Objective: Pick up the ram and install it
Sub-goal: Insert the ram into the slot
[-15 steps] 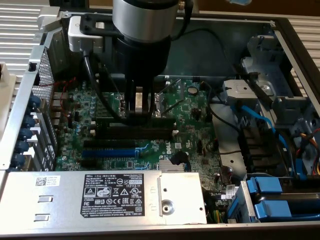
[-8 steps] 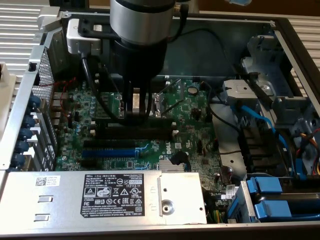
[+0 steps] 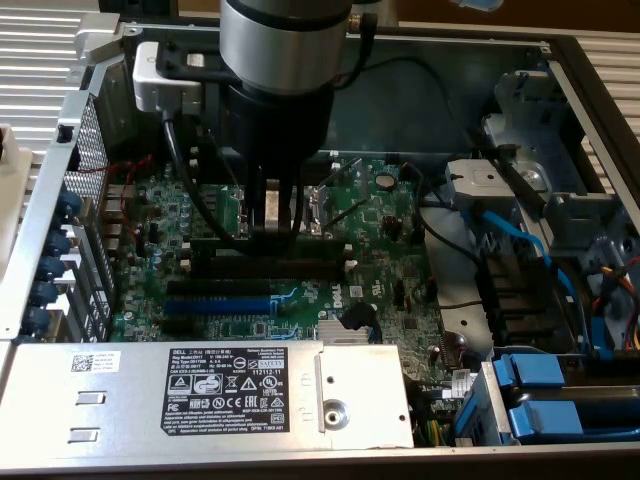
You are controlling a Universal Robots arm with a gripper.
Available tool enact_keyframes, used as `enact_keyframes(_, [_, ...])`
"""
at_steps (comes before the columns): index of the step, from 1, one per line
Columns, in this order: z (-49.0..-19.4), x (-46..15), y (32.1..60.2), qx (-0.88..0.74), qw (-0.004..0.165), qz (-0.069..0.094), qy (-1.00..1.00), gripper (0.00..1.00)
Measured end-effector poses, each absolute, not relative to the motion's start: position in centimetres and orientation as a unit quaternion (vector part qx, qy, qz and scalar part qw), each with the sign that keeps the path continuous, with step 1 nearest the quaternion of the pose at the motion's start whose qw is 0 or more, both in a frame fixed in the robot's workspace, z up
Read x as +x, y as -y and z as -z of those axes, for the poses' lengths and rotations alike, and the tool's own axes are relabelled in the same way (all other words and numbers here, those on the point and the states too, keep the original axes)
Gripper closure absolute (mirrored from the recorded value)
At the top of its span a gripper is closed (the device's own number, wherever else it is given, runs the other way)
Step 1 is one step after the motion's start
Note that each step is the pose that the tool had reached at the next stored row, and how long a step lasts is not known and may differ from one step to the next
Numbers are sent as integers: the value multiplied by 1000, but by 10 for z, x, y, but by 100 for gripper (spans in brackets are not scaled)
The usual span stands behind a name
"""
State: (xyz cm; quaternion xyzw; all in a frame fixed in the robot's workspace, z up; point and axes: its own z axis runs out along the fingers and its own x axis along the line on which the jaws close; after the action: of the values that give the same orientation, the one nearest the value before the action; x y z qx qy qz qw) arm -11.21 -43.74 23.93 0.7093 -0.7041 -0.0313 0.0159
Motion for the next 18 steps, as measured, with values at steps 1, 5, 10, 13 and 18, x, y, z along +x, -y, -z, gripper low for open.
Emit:
enact_keyframes(1, [-239,-112,437,709,16,31,704,88])
enact_keyframes(5, [-239,-112,437,708,16,31,705,88])
enact_keyframes(10, [-239,-112,437,704,16,31,710,88])
enact_keyframes(13, [-237,-112,437,703,16,31,710,88])
enact_keyframes(18, [-236,-112,436,703,16,31,710,88])
